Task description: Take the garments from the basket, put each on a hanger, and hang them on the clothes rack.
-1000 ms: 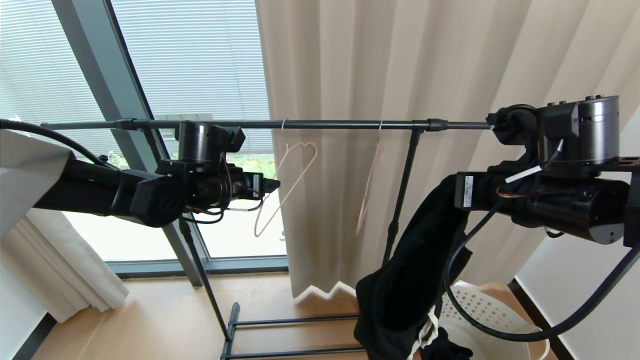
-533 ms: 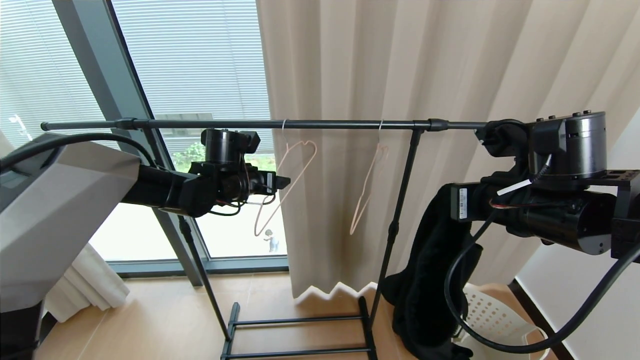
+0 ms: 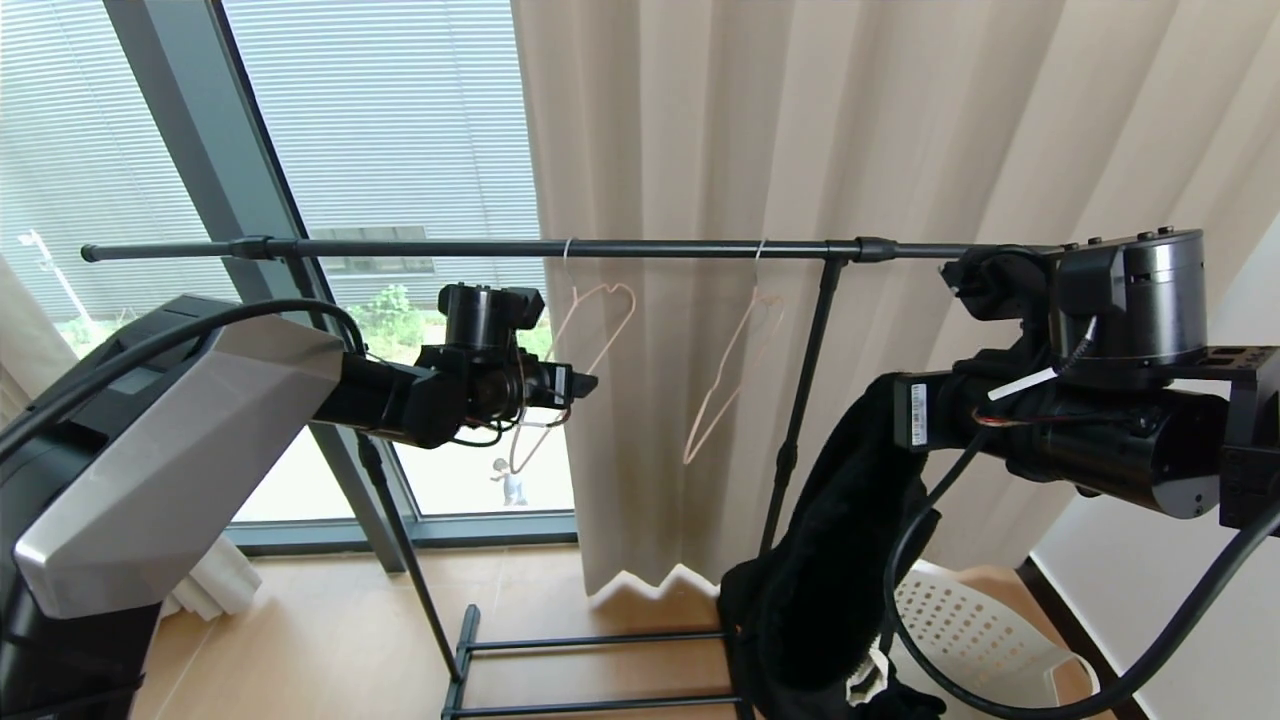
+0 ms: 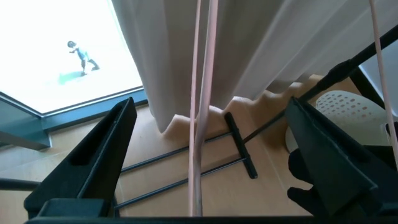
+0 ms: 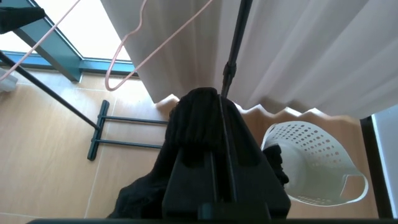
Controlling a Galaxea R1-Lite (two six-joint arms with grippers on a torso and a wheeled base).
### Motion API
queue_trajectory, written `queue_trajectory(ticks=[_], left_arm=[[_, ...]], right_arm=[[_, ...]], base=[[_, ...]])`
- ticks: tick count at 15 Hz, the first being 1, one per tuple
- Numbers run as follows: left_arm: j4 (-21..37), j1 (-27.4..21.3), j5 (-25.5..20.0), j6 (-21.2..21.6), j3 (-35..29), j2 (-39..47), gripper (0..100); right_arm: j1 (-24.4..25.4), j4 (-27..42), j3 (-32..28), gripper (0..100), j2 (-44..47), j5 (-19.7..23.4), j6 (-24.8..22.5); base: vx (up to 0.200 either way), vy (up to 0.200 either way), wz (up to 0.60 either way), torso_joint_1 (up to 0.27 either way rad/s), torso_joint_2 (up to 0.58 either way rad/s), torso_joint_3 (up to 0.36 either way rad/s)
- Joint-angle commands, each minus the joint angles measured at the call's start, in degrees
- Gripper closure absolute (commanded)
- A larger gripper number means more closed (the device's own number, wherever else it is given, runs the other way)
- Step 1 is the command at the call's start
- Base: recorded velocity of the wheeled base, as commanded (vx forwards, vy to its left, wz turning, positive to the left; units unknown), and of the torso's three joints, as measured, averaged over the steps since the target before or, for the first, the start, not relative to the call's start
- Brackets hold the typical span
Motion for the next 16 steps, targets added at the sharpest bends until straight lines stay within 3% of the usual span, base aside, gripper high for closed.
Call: queue_trajectory(ticks=[1,4,5,16], left_arm=[[0.0,-0.4,0.1,0.0,-0.7,0.9,0],[0.1,-0.5,0.3,0.0,-1.5,2.1,0],[0.1,-0.5,0.8,0.1,-1.7,2.4,100],[0.1,-1.8,2.3,0.2,-0.8,-3.9,100]], right_arm=[[0.2,-0.1,0.0,100,-0.1,0.1,0.1],[0.2,-1.5,0.1,100,-0.5,0.1,0.0],[0.2,-2.3,0.5,100,-0.6,0.1,-0.2],[0.0,-2.6,0.4,100,-1.8,0.2,-0.2]], base=[[0.0,0.0,0.0,0.0,0.0,0.0],[0.0,0.0,0.0,0.0,0.0,0.0],[0.0,0.0,0.0,0.0,0.0,0.0],[0.0,0.0,0.0,0.0,0.0,0.0]])
